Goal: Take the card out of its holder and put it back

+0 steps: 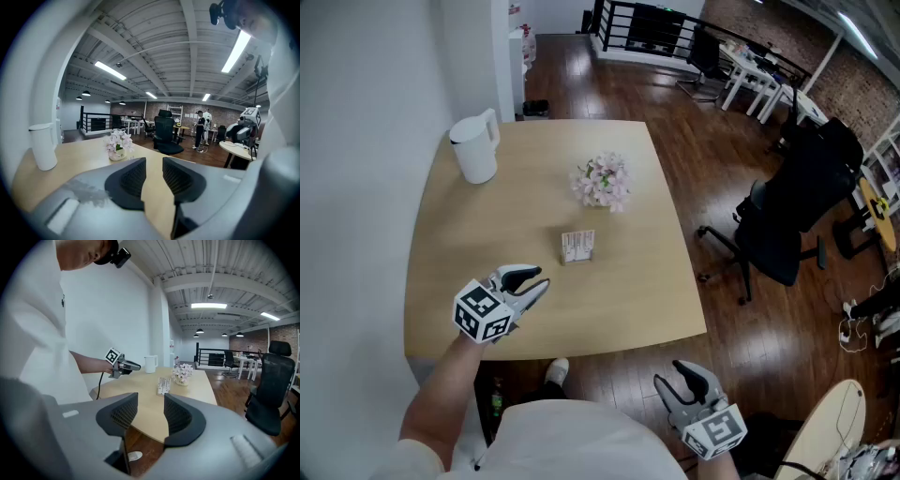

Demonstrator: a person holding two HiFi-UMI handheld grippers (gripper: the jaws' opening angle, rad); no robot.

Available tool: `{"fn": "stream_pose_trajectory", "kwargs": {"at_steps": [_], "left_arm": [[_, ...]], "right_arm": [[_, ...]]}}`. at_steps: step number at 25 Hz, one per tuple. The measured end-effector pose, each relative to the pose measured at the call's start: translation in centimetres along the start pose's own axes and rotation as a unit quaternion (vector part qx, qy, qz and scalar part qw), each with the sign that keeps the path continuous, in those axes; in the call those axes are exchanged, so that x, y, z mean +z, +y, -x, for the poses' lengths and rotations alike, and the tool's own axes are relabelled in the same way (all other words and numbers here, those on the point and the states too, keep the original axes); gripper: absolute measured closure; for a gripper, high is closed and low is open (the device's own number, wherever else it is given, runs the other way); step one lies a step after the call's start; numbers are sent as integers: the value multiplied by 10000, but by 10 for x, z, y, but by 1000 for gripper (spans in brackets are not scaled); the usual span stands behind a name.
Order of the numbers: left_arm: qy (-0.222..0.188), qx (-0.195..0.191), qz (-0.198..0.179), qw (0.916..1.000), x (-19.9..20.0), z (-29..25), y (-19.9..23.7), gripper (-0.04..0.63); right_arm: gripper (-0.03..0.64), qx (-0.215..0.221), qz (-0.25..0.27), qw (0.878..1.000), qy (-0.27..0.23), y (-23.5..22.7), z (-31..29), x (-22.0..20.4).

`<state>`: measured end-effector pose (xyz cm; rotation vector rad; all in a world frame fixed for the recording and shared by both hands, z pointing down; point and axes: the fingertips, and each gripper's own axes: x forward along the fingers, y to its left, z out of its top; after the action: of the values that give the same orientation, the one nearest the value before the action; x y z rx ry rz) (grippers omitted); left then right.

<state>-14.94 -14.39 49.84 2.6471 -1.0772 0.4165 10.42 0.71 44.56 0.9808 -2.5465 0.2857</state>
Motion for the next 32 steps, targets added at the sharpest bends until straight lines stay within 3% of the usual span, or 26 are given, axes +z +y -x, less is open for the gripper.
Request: {"fn": "stream_pose_trajectory", "kwargs": {"at_steps": [6,12,19,25,32], "left_arm": [[275,-273,-115,9992,0,-59,75,464],[641,-614,10,9960,-26,-120,114,456],[912,-1023,100,9905,-48,-159,120,458],[932,-1322,103,9868,-56,-166,115,556],[881,-1397,23,9863,-50,-164,113,576]], "right_arm": [[437,-485,-205,9985,143,-14,-29,14],[437,-1004,-471,9932,355,-20,-33,11],[437,-1388,-676,9865,546,-22,-32,7],[437,-1534,-784,9827,674,-20,-34,0],[437,-1546,-850,9818,698,-20,-32,-4]]}}
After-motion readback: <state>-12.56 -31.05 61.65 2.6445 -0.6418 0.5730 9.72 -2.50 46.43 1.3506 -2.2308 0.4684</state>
